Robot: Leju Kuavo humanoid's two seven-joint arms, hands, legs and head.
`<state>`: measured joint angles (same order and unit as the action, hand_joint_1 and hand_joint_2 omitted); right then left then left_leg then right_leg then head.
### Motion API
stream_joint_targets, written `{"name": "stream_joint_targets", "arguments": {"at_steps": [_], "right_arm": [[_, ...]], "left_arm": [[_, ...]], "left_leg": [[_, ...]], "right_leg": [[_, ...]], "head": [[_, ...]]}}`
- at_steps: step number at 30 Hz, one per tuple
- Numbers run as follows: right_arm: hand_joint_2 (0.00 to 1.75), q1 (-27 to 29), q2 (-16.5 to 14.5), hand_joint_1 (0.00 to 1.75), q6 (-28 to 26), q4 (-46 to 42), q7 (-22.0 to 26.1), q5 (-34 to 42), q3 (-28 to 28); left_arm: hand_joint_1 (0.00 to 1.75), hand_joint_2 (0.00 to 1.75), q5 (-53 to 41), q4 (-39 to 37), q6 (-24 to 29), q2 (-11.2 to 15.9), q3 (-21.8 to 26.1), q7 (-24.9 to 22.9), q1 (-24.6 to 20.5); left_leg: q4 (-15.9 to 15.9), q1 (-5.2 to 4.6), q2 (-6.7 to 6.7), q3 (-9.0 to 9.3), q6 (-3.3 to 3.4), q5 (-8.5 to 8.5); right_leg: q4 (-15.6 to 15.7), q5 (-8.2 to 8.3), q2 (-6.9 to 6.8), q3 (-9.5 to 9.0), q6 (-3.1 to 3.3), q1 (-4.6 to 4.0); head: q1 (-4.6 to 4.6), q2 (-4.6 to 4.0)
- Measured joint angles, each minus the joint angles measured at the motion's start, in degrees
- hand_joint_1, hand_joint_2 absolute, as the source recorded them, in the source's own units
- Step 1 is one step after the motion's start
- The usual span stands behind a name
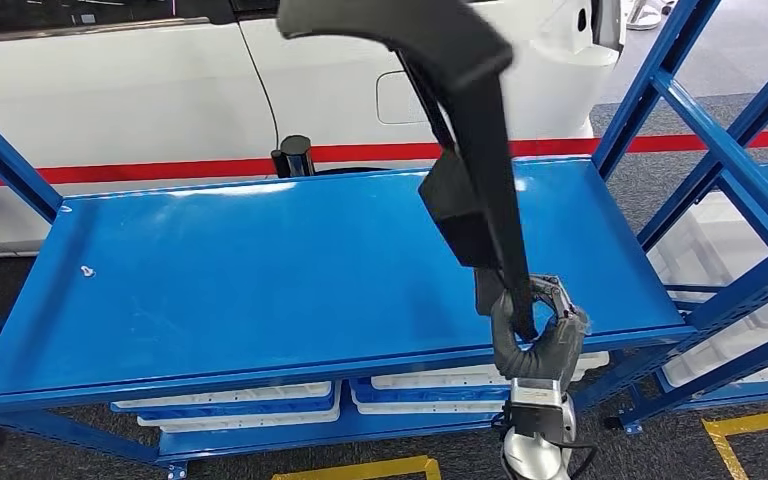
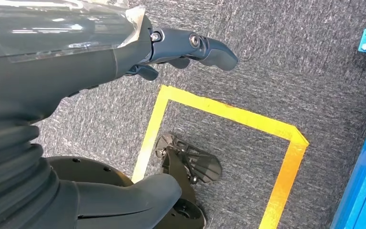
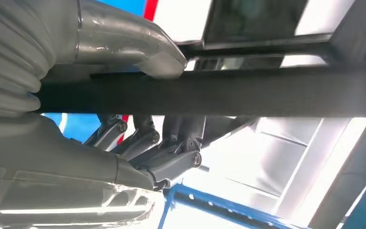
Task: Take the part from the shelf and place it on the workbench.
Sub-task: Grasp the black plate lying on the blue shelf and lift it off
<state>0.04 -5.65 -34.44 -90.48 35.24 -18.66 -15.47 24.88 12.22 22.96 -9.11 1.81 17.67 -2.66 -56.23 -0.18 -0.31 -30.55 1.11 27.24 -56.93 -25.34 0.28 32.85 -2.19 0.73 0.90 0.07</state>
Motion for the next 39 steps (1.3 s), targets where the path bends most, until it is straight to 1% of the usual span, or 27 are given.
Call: {"name": "stream_joint_targets", "arguments": {"at_steps": [4, 6, 13, 30, 36, 38, 39], "right_arm": [[1.75, 0.3, 0.8, 1.75, 2.4, -2.2, 0.7, 6.7, -0.7], [1.75, 0.6, 1.1, 1.75, 2.7, -3.0, 1.2, 7.6, -0.7], [1.75, 1.1, 1.6, 1.75, 2.1, -4.7, 2.1, 7.0, -0.7], [1.75, 1.2, 2.2, 1.75, 1.2, -5.4, 2.1, 6.4, -0.7], [1.75, 1.1, 2.4, 1.75, 0.5, -5.3, 2.1, 6.1, -0.6], [1.75, 1.0, 2.3, 1.75, 0.4, -5.2, 2.1, 6.2, -0.6], [1.75, 1.0, 2.4, 1.75, 0.4, -5.2, 2.1, 6.2, -0.6]], "left_arm": [[0.00, 1.75, -0.2, 0.0, -0.2, -0.1, 0.1, -0.2, 0.0], [0.00, 1.75, -0.4, 0.0, -0.3, -0.1, 0.1, -0.3, -0.1], [0.00, 1.75, -0.6, 0.0, -0.3, -0.4, 0.1, -0.3, -0.1], [0.00, 1.75, -0.6, 0.0, 0.1, -0.5, 0.2, 0.6, -0.2], [0.00, 1.75, -0.6, 0.0, 0.0, -0.5, 0.2, 0.6, -0.1], [0.00, 1.75, -0.6, 0.0, 0.0, -0.5, 0.3, 0.6, -0.2], [0.00, 1.75, -0.6, 0.0, 0.0, -0.6, 0.3, 0.6, -0.2]], "left_leg": [[0.0, 0.00, 0.00, -0.02, 0.00, 0.01], [0.0, 0.00, 0.02, -0.05, 0.01, 0.01], [0.0, 0.00, 0.02, -0.04, 0.01, 0.01], [0.0, 0.00, 0.02, -0.02, 0.01, 0.01], [-0.4, -0.25, 0.02, -0.18, 0.63, 0.37], [-0.3, -0.35, 0.02, -0.14, 0.98, 0.17], [0.1, -0.17, 0.10, 0.04, 1.21, -0.17]], "right_leg": [[0.0, 0.00, 0.00, 0.01, 0.00, 0.00], [0.0, 0.00, 0.00, 0.00, 0.00, 0.00], [0.0, 0.00, 0.00, 0.00, 0.00, 0.00], [0.0, 0.00, 0.00, -0.01, 0.00, 0.00], [0.1, 0.07, 0.00, -0.07, -0.15, 0.38], [0.2, 0.25, 0.00, -0.15, -0.45, 0.42], [0.1, 0.17, -0.03, -0.08, -0.60, 0.41]], "head": [[0.00, 0.00], [0.00, 0.00], [0.00, 0.00], [0.00, 0.00], [-0.01, 0.00], [-0.02, 0.00], [-0.03, 0.00]]}}
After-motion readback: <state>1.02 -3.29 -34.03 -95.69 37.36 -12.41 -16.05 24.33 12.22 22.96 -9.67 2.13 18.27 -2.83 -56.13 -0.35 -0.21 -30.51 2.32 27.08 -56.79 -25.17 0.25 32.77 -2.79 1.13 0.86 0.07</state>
